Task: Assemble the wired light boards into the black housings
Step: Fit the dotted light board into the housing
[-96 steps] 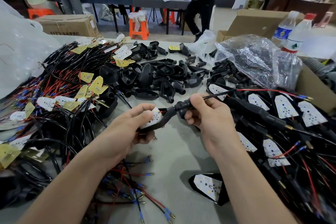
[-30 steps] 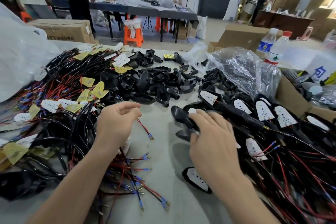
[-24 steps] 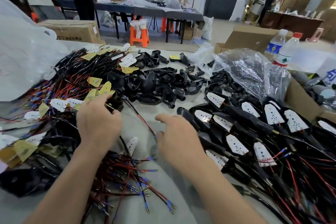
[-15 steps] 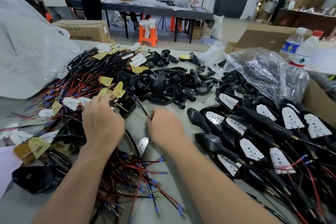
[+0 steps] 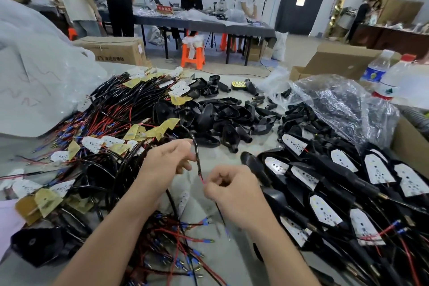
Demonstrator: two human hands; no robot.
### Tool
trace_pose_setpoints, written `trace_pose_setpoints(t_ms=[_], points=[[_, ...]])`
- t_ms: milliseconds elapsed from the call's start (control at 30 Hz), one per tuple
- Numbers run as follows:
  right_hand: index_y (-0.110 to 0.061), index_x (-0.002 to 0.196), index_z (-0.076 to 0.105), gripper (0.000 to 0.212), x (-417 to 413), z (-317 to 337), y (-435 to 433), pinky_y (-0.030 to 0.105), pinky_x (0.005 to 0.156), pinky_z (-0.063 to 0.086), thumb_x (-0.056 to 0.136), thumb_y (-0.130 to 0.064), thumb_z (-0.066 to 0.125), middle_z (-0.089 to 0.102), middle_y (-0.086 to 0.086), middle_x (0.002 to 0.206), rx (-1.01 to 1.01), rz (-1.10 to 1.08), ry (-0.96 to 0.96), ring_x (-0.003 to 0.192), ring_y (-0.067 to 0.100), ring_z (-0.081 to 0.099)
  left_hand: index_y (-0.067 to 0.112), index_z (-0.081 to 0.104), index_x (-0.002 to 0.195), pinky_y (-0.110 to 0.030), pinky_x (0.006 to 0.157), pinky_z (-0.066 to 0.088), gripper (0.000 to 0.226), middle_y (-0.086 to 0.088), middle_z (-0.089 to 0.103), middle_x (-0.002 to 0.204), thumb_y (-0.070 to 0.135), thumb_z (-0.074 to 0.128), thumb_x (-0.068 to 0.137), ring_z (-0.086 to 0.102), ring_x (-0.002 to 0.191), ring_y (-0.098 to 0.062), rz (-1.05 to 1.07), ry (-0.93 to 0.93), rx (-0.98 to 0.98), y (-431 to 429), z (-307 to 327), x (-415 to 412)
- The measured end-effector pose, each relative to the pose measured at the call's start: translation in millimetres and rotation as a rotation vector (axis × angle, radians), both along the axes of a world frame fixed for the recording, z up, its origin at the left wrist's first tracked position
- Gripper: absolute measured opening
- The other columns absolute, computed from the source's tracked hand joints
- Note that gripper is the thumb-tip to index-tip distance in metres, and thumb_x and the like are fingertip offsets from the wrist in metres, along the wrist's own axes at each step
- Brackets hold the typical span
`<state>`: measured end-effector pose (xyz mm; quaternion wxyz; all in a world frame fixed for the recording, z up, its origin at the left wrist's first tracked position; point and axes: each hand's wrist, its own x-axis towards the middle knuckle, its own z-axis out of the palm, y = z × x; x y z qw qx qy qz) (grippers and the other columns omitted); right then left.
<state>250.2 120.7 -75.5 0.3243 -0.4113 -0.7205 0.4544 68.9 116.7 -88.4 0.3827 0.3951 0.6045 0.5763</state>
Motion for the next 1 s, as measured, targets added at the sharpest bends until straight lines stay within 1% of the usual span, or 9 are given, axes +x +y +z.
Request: trace_pose_setpoints(t_ms=[133, 233, 300, 433, 533, 633, 800, 900, 1000], points=[[-0.017, 0.069, 0.065, 0.005, 2, 7, -5, 0.024, 0.056, 0.042, 0.073, -0.015, 0.067, 0.057, -0.009, 0.06, 0.075, 0.275, -0.249, 0.056, 0.005, 0.049, 0.019, 0.064, 0.129, -0.023, 0.076, 0.058, 0.037, -0.008, 0.079, 0.103, 0.002, 0.062, 0.096, 0.073, 0.084, -0.011, -0.178, -0.191, 0.024, 0, -1, 2], [-0.021, 0.062, 0.06, 0.013, 1, 11, -10, 0.017, 0.05, 0.036, 0.07, -0.017, 0.07, 0.052, -0.012, 0.054, 0.088, 0.37, -0.353, 0.051, 0.004, 0.044, 0.022, 0.056, 0.137, -0.02, 0.077, 0.057, 0.057, -0.003, 0.075, 0.119, 0.002, 0.061, 0.083, 0.071, 0.099, -0.009, -0.285, -0.408, 0.197, -1, 3, -5], [-0.023, 0.059, 0.058, 0.016, 0, 11, -11, 0.018, 0.048, 0.033, 0.069, -0.021, 0.07, 0.049, -0.011, 0.05, 0.07, 0.364, -0.364, 0.048, 0.005, 0.041, 0.026, 0.061, 0.137, -0.021, 0.082, 0.057, 0.059, -0.002, 0.073, 0.125, 0.001, 0.059, 0.084, 0.069, 0.102, -0.009, -0.321, -0.412, 0.273, -2, 7, -12], [-0.019, 0.069, 0.062, 0.01, 3, 8, -5, 0.024, 0.051, 0.032, 0.068, -0.028, 0.066, 0.045, -0.01, 0.051, -0.054, 0.238, -0.241, 0.048, 0.009, 0.036, 0.022, 0.073, 0.124, -0.019, 0.077, 0.056, 0.052, -0.003, 0.075, 0.102, -0.002, 0.063, 0.08, 0.066, 0.083, -0.008, -0.321, -0.409, 0.27, -4, 8, -14], [-0.014, 0.079, 0.064, 0.006, 1, 5, -4, 0.029, 0.053, 0.029, 0.075, -0.017, 0.063, 0.044, -0.001, 0.056, -0.154, 0.189, -0.114, 0.054, 0.019, 0.035, 0.02, 0.074, 0.122, -0.02, 0.075, 0.053, 0.053, -0.004, 0.075, 0.094, -0.006, 0.072, 0.076, 0.065, 0.08, -0.007, -0.303, -0.271, 0.175, -3, 5, -7], [-0.021, 0.063, 0.064, 0.017, 0, 6, -2, 0.026, 0.049, 0.028, 0.08, -0.022, 0.067, 0.046, 0.0, 0.051, -0.238, 0.146, 0.096, 0.05, 0.018, 0.036, 0.029, 0.079, 0.112, -0.025, 0.084, 0.054, 0.04, -0.008, 0.078, 0.104, 0.001, 0.069, 0.085, 0.071, 0.089, -0.011, -0.337, -0.094, 0.112, -6, 6, 3], [-0.014, 0.062, 0.066, 0.029, 9, 1, 13, 0.02, 0.048, 0.033, 0.091, -0.01, 0.071, 0.046, -0.006, 0.051, -0.066, -0.179, 0.396, 0.05, 0.008, 0.037, 0.032, 0.081, 0.103, -0.024, 0.093, 0.057, 0.035, 0.006, 0.079, 0.103, 0.003, 0.072, 0.085, 0.073, 0.099, -0.006, -0.234, 0.19, 0.069, -3, 3, 12], [-0.016, 0.076, 0.078, 0.015, 16, 1, 22, 0.022, 0.052, 0.039, 0.09, -0.013, 0.074, 0.055, -0.002, 0.056, 0.0, -0.318, 0.484, 0.054, 0.01, 0.044, 0.038, 0.071, 0.123, -0.013, 0.082, 0.051, 0.045, 0.013, 0.072, 0.118, 0.011, 0.067, 0.088, 0.066, 0.091, 0.001, -0.132, 0.595, -0.053, 9, 2, 9], [-0.016, 0.076, 0.078, 0.018, 18, -1, 25, 0.022, 0.052, 0.042, 0.092, -0.012, 0.072, 0.062, 0.008, 0.058, -0.036, -0.336, 0.523, 0.053, 0.014, 0.05, 0.028, 0.046, 0.152, -0.024, 0.104, 0.041, 0.062, 0.007, 0.039, 0.159, 0.014, 0.058, 0.092, 0.046, 0.137, -0.013, -0.147, 0.96, -0.105, 33, 3, 12]])
